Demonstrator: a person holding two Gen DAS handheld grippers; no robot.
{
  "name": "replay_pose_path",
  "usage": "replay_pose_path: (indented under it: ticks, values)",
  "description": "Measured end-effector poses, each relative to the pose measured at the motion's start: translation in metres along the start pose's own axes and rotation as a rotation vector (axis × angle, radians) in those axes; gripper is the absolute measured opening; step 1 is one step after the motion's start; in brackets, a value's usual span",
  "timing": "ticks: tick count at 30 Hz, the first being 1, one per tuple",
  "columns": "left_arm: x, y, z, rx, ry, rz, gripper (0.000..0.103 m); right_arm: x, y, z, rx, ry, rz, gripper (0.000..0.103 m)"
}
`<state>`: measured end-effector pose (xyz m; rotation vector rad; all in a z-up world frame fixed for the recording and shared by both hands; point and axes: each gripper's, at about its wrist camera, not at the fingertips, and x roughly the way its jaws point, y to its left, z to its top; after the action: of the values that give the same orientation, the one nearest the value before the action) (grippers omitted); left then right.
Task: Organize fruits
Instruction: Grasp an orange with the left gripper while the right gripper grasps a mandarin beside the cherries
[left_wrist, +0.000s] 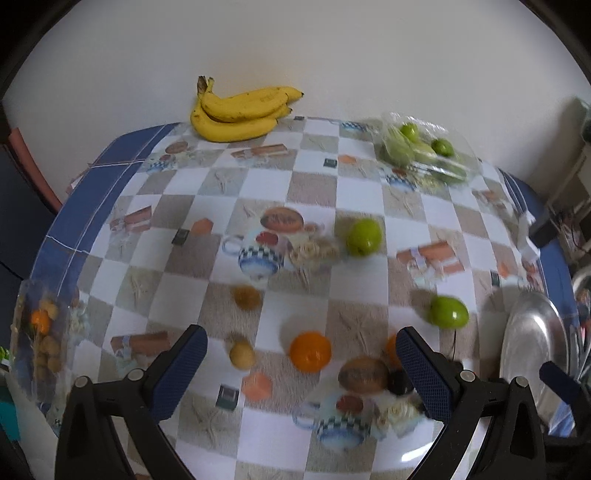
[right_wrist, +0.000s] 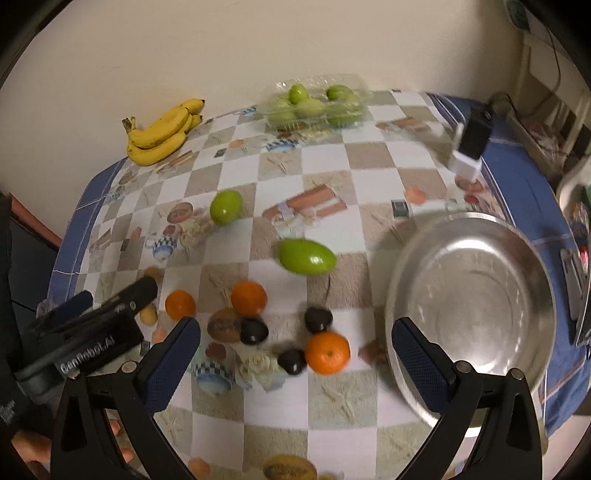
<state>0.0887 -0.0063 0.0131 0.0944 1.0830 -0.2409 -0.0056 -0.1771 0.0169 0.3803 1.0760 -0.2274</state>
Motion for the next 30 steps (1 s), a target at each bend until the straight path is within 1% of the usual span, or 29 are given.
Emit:
replay_pose_path:
  ticks: [3,7,11,13,16,18,20,23,25,26,30]
  values:
    - [0.009,0.0,0.008,-0.007,0.004,-0.011,0.103,0.007,0.0,0.006,-0.011,-0.012,-0.004,0.103]
    - [0.023,-0.001,0.009,0.011,0.03,0.006,0.103,0.021,-0.009,0.007,-0.007,0.012,-0.018,0.103]
    - [0.022,-0.001,0.008,0.013,0.023,-0.027,0.103,0.025,-0.019,0.003,0.008,0.007,-0.032,0.103]
    - [0.022,-0.001,0.007,0.016,0.024,-0.044,0.103,0.026,-0.022,0.001,0.021,0.018,-0.022,0.103]
    - [0.026,-0.001,0.005,0.013,0.048,-0.048,0.103,0.029,-0.022,-0.004,0.031,0.038,0.005,0.103]
    - [0.032,-0.002,0.003,0.011,0.077,-0.047,0.103,0.03,-0.018,-0.007,0.005,0.044,-0.001,0.103]
    - [0.039,-0.001,0.0,0.0,0.112,-0.052,0.103,0.032,-0.015,-0.009,-0.001,0.069,-0.002,0.103]
    - [0.05,0.0,-0.005,-0.001,0.143,-0.022,0.102,0.035,-0.016,-0.011,0.01,0.089,0.02,0.103]
    - [0.054,0.001,-0.007,-0.003,0.157,-0.008,0.101,0.036,-0.017,-0.013,0.011,0.105,-0.003,0.103]
    - [0.056,0.001,-0.008,-0.005,0.163,-0.003,0.101,0.036,-0.018,-0.013,0.008,0.106,-0.018,0.103]
    - [0.06,0.001,-0.01,-0.007,0.17,0.008,0.101,0.032,-0.02,-0.013,0.017,0.087,-0.005,0.103]
